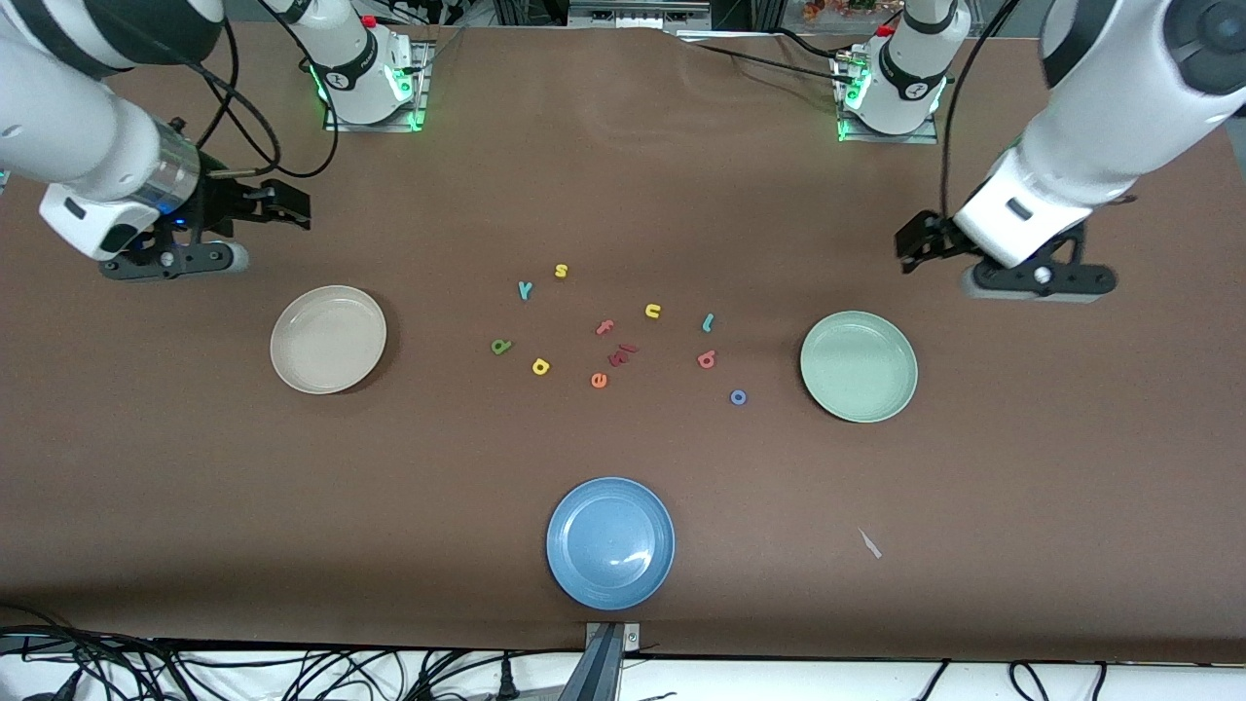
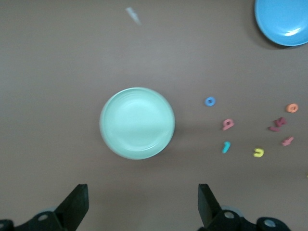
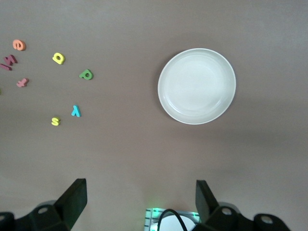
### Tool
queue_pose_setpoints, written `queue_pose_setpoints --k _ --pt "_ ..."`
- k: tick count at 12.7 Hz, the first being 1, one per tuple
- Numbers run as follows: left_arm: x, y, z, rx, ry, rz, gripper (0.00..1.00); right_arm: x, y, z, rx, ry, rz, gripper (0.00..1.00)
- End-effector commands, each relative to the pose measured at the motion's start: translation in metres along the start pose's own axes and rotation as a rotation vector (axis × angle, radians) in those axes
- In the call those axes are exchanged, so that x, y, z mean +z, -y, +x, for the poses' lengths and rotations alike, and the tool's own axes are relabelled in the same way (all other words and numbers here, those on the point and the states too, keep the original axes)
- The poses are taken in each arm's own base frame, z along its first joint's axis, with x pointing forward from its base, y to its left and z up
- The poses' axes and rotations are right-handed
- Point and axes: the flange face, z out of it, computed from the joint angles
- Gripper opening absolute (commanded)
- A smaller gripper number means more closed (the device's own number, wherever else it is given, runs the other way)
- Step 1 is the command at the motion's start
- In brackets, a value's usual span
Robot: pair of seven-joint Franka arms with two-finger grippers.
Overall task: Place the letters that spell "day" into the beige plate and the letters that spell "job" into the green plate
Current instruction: 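Move the right gripper to the cyan y while the left gripper reaches the blue o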
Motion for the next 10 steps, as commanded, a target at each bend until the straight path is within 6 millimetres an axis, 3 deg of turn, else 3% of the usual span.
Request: queue_pose_setpoints --k 1,2,4,7,9,10 --pt "0.051 -0.054 0.029 -0.033 -0.002 -0.059 1.00 0.017 0.033 0.001 0.023 -0.018 0.012 1.00" --pt "0.079 -0.057 0.041 -0.048 0.006 -0.068 1.00 0.030 0.044 0.002 0.020 -0.027 0.016 1.00" --pt "0.123 -0.088 0.048 -0.007 0.013 -0.075 1.00 0.064 0.076 0.002 0.061 -0.054 0.026 1.00" --pt "0.190 -0.098 0.061 -0.042 0.045 -0.085 1.00 0.112 0.123 -0.010 0.077 -0.080 0.026 1.00" --pt "0.223 -0.101 0.065 -0.112 0.075 -0.081 1.00 0.137 0.134 -0.014 0.079 -0.081 0.025 1.00" --pt "0.238 -0.105 0.066 -0.125 0.081 -0.085 0.99 0.160 0.140 -0.015 0.068 -0.087 0.029 1.00"
